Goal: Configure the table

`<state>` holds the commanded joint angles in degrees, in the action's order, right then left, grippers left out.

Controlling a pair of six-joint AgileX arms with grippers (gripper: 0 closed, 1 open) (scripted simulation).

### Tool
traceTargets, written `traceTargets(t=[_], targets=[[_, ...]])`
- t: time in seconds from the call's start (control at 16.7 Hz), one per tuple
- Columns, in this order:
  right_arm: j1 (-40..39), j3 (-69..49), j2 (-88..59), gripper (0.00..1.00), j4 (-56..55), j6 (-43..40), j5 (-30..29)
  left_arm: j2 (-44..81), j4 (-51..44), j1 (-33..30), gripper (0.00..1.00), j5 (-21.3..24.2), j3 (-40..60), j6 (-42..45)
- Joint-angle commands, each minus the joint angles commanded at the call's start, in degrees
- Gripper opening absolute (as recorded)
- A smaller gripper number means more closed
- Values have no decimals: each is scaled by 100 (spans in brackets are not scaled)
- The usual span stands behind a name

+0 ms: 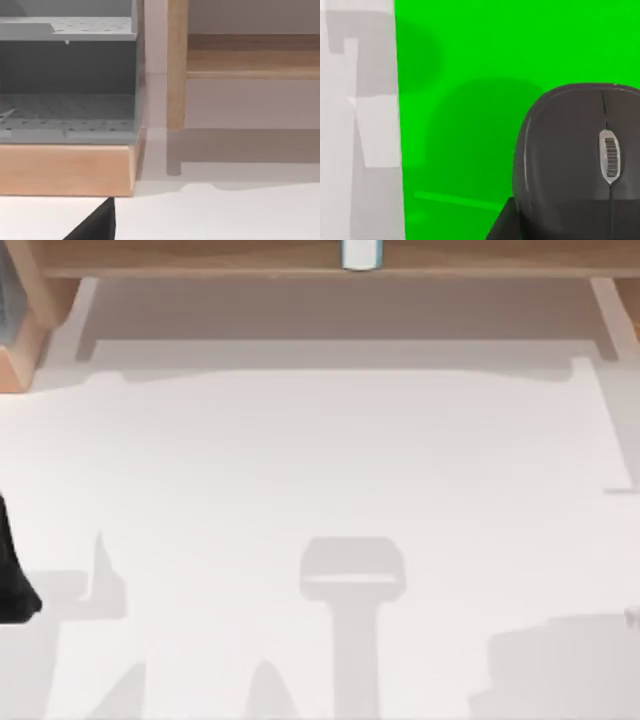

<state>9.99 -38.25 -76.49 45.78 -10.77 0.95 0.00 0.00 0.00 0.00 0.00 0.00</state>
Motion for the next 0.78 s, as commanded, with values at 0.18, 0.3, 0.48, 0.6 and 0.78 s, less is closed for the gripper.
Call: traceTargets(t=[0.18, 0.3, 0.48, 0.6, 0.78], targets=[[-2, -50, 49, 0, -36, 0, 5, 0, 0, 0, 100, 0, 0, 0], [-4, -91, 91, 0, -70, 1, 9, 0, 0, 0, 100, 0, 0, 0], [-7, -156, 159, 0, -131, 1, 17, 0, 0, 0, 100, 0, 0, 0], [-9, -199, 203, 0, -174, 1, 21, 0, 0, 0, 100, 0, 0, 0], [-12, -254, 260, 0, -239, 1, 26, 0, 0, 0, 100, 0, 0, 0]])
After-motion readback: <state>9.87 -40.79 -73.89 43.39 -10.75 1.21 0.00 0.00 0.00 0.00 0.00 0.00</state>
